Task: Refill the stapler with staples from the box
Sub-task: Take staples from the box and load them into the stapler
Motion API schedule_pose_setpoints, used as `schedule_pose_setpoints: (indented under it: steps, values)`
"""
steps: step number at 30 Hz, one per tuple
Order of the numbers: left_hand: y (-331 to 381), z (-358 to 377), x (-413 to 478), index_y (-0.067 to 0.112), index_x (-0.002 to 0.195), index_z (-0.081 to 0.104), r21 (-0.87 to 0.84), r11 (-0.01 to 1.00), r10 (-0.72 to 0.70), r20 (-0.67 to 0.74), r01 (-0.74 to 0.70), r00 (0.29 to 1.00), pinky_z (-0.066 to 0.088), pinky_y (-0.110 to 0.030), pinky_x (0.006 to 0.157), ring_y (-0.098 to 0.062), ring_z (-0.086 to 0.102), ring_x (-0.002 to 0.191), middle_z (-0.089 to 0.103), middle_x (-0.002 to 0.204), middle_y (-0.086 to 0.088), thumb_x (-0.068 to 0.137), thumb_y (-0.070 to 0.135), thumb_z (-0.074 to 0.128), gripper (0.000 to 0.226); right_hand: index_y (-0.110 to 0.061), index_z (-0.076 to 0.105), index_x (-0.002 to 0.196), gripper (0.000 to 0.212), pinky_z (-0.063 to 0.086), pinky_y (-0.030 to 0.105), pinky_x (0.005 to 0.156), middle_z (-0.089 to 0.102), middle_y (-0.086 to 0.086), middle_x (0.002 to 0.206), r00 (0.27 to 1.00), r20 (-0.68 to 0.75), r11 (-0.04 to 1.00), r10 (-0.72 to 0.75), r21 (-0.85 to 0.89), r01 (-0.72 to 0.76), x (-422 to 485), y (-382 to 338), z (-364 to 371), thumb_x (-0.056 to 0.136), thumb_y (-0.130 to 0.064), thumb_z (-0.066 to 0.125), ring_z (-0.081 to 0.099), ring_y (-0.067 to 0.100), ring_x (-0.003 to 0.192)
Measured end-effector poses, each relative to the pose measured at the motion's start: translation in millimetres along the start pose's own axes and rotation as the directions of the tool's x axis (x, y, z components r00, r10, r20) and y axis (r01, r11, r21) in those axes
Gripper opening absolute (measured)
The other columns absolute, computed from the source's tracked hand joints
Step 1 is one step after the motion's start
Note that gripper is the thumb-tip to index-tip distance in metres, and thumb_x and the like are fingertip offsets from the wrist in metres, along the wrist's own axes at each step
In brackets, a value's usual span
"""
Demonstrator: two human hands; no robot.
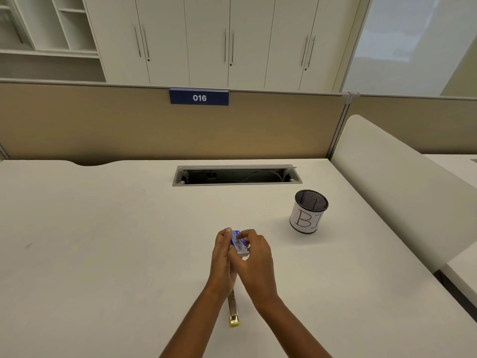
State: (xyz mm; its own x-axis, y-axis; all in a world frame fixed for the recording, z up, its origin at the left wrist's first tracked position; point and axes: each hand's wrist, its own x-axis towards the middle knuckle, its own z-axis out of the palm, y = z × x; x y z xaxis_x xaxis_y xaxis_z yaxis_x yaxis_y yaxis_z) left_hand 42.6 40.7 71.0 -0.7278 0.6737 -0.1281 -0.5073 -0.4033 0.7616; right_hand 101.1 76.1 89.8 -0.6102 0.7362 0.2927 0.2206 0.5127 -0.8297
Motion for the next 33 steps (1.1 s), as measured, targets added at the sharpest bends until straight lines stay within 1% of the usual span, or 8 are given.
schedule_pose_setpoints:
  steps: [4,6,10,14,19,22,27,33]
  values:
    - [0.0,-2.2,-2.2,0.005,0.119,0.047,-0.059,0.996,-0.066,0.011,0.066,0.998,0.055,-0.018,0.061,-0.015,0.063,0.073,0.056,0.086,-0.012,0.099,0.032,0.029,0.038,-0.015,0.055,0.106,0.023,0.043,0.014,0.07,0.058,0.005,0.098,1.0,-0.004,1.0,0.0,-0.016,0.0,-3.2,-3.4,2.3,0.085,-0.023,0.062,0.051,0.015,0.094]
    - [0.3,-2.6,-2.1,0.006,0.119,0.046,-0.068,0.995,-0.076,0.005,0.076,0.997,0.055,-0.018,0.059,-0.017,0.062,0.073,0.055,0.087,-0.012,0.098,0.033,0.029,0.038,-0.016,0.055,0.104,0.022,0.042,0.013,0.068,0.058,0.004,0.097,1.0,-0.008,1.0,-0.017,-0.018,0.016,-4.5,-4.3,2.6,0.085,-0.023,0.062,0.052,0.016,0.093]
    - [5.0,-4.0,0.2,0.009,0.115,0.043,-0.11,0.992,-0.069,-0.057,0.062,0.996,0.055,-0.02,0.055,-0.023,0.056,0.075,0.05,0.091,-0.013,0.097,0.033,0.034,0.031,-0.015,0.055,0.101,0.018,0.05,0.025,0.076,0.063,0.005,0.098,0.998,0.035,0.999,-0.043,0.013,0.043,-7.6,-5.1,0.3,0.086,-0.023,0.061,0.056,0.018,0.092]
    - [6.6,-5.6,5.8,0.011,0.111,0.045,-0.159,0.985,-0.095,-0.14,0.073,0.986,0.055,-0.018,0.047,-0.011,0.065,0.051,0.051,0.078,-0.009,0.097,0.033,0.036,0.028,-0.014,0.056,0.101,0.016,0.05,0.024,0.078,0.065,0.004,0.102,0.992,0.064,0.994,-0.109,0.022,0.108,-14.6,-4.1,-2.4,0.087,-0.021,0.06,0.058,0.015,0.092]
    - [7.6,-8.7,13.4,0.011,0.107,0.049,-0.225,0.973,-0.107,-0.222,0.056,0.969,0.055,-0.019,0.05,-0.017,0.056,0.07,0.054,0.082,-0.008,0.095,0.035,0.041,0.028,-0.01,0.06,0.103,0.02,0.04,0.004,0.074,0.058,0.003,0.111,0.971,0.014,0.967,-0.239,-0.081,0.24,-23.8,-0.9,-8.0,0.085,-0.017,0.063,0.055,0.01,0.098]
    - [7.6,-9.9,17.0,0.009,0.109,0.047,-0.274,0.957,-0.162,-0.236,0.094,0.958,0.053,-0.021,0.051,-0.017,0.053,0.069,0.054,0.08,-0.007,0.093,0.039,0.044,0.034,-0.008,0.065,0.096,0.019,0.041,0.009,0.08,0.062,0.01,0.104,0.947,-0.034,0.935,-0.318,-0.174,0.308,-28.0,-1.5,-11.6,0.079,-0.015,0.069,0.056,0.013,0.096]
    - [9.7,-8.3,18.5,0.015,0.113,0.043,-0.453,0.885,-0.217,-0.201,0.106,0.955,0.054,-0.018,0.043,-0.016,0.054,0.07,0.053,0.082,-0.005,0.094,0.038,0.044,0.03,-0.007,0.069,0.09,0.018,0.046,0.018,0.073,0.069,0.01,0.088,0.896,-0.035,0.867,-0.443,-0.273,0.418,-33.4,0.2,-17.2,0.073,-0.011,0.07,0.048,0.008,0.089]
    - [9.9,-7.4,19.1,0.013,0.109,0.044,-0.508,0.857,-0.208,-0.189,0.086,0.96,0.052,-0.016,0.042,-0.01,0.063,0.039,0.052,0.079,-0.006,0.09,0.035,0.049,0.029,-0.008,0.069,0.084,0.011,0.044,0.019,0.072,0.071,0.006,0.077,0.902,-0.009,0.873,-0.432,-0.255,0.415,-33.3,-2.6,-20.2,0.075,-0.01,0.064,0.049,0.008,0.079]
